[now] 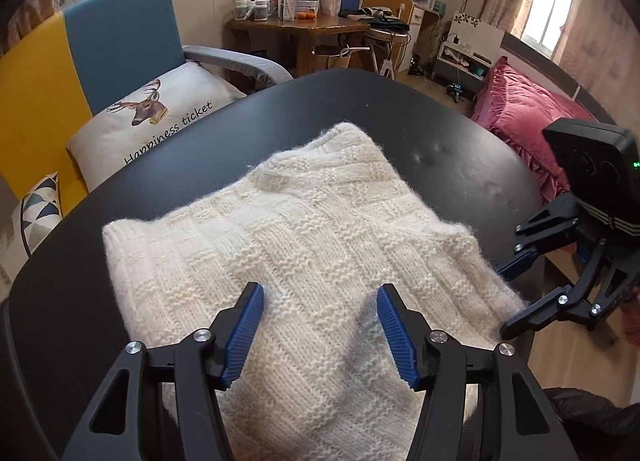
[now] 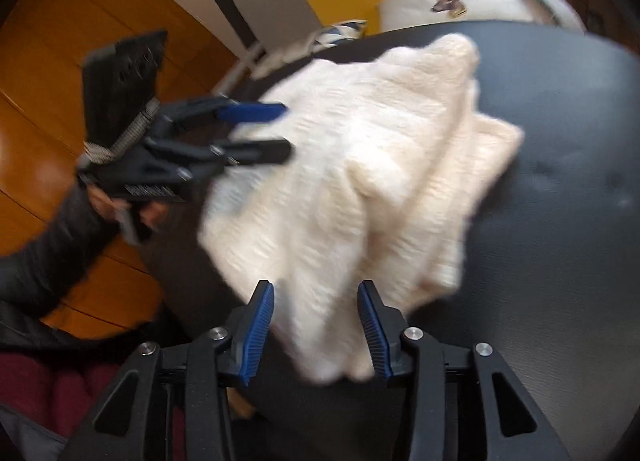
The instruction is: Fold clothes
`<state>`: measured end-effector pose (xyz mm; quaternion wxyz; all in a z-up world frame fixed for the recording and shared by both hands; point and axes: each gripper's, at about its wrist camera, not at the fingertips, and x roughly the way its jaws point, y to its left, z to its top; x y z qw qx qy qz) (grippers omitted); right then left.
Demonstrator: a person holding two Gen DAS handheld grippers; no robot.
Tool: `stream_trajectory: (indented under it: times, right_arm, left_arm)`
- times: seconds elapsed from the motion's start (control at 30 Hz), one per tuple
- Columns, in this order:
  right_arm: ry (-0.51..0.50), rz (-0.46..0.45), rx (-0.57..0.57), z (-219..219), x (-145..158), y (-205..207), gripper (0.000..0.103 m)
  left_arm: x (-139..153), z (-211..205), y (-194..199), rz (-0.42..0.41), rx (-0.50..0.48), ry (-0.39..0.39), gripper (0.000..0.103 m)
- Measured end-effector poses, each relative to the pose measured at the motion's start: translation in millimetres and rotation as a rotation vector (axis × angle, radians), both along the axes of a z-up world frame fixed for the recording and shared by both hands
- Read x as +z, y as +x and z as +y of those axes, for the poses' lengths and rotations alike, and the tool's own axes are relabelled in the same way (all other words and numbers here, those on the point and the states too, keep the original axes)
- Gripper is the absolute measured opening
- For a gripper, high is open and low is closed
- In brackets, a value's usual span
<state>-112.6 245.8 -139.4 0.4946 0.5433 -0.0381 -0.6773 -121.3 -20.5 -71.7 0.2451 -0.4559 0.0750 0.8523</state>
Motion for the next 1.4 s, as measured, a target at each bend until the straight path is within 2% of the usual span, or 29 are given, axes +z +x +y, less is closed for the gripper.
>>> stream_trajectory:
  times: [0.03, 0.1, 0.17, 0.27, 0.33, 0.43, 0.5, 0.57, 0.67, 0.77, 0.9, 0.97, 1.0, 1.03, 1.07, 1.1, 1.17, 1.23, 1.37, 1.4]
  right_arm:
    - [-0.006, -0.003, -0.011, -2.6, -2.0, -3.6, 0.037]
    - [0.004, 0.021, -0.037, -8.5, -1.5, -8.2, 0.007]
    - [0.058, 0.096, -0.052, -28.7, 13.0, 4.7, 0.005]
    - [-0.003, 0.204, -0.091, -17.6, 48.5, 17.3, 0.004]
    - [0.031, 0.166, -0.136, -7.3, 30.5, 16.0, 0.004]
    - [0.083, 0.083, -0.163, -0.6, -6.7, 18.1, 0.004]
    - [0.038, 0.044, -0.174, 0.4, -15.7, 19.7, 0.005]
    - [0.010, 0.037, -0.178, -2.0, -17.1, 19.8, 0.005]
    - [-0.011, 0.026, -0.180, -5.8, -21.1, 17.4, 0.005]
    - [-0.023, 0.020, -0.162, -10.5, -24.0, 15.0, 0.005]
    - [-0.024, 0.039, -0.146, -18.0, -24.4, 13.5, 0.006]
    - [-0.024, 0.051, -0.141, -21.5, -24.2, 13.5, 0.006]
    - [-0.025, 0.053, -0.142, -22.4, -24.0, 13.3, 0.006]
    - [-0.025, 0.064, -0.143, -23.1, -23.1, 13.3, 0.006]
    - [-0.024, 0.076, -0.144, -23.7, -21.9, 13.5, 0.006]
    - [-0.025, 0.096, -0.146, -23.6, -19.5, 14.4, 0.006]
    - [-0.068, 0.116, -0.182, -17.1, -14.4, 14.1, 0.007]
    - [-0.152, 0.103, -0.242, -4.3, -13.1, 11.6, 0.006]
    - [-0.300, -0.123, -0.365, 10.0, -55.9, -0.5, 0.004]
    - [-0.333, -0.185, -0.392, 12.3, -67.9, -3.5, 0.003]
  left_arm:
    - [-0.7, 0.3, 0.3, 0.001, -0.002, -0.006, 0.060]
    - [-2.0, 0.9, 0.9, 0.005, -0.005, -0.016, 0.060]
    - [1.1, 2.6, 2.7, 0.018, -0.001, -0.017, 0.060]
    - [17.9, 6.9, 7.7, 0.055, -0.028, 0.028, 0.060]
    - [29.4, 12.4, 6.6, 0.072, -0.047, 0.064, 0.060]
    - [35.6, 22.5, -13.5, -0.002, -0.049, 0.158, 0.060]
    - [37.4, 30.8, -31.2, -0.074, -0.049, 0.213, 0.060]
    - [41.5, 42.4, -52.2, -0.108, -0.040, 0.201, 0.060]
    - [49.5, 62.3, -79.0, -0.112, -0.056, 0.156, 0.060]
    - [50.4, 91.9, -89.1, -0.091, -0.168, 0.035, 0.060]
    - [35.2, 126.0, -107.2, -0.186, -0.262, -0.067, 0.060]
    - [25.4, 141.6, -113.0, -0.188, -0.262, -0.140, 0.060]
    - [18.8, 147.0, -114.5, -0.203, -0.260, -0.169, 0.053]
    - [12.6, 151.6, -115.6, -0.213, -0.255, -0.197, 0.040]
    - [7.9, 153.4, -115.7, -0.208, -0.240, -0.222, 0.016]
    - [4.0, 154.6, -115.8, -0.204, -0.226, -0.238, 0.013]
    - [6.1, 149.6, -115.3, -0.194, -0.191, -0.194, 0.010]
    - [17.6, 137.5, -115.1, -0.169, -0.135, -0.074, 0.009]
    - [31.1, 115.1, -112.1, -0.116, -0.067, 0.202, 0.009]
    - [25.2, 118.5, -110.4, -0.103, -0.069, 0.198, 0.009]
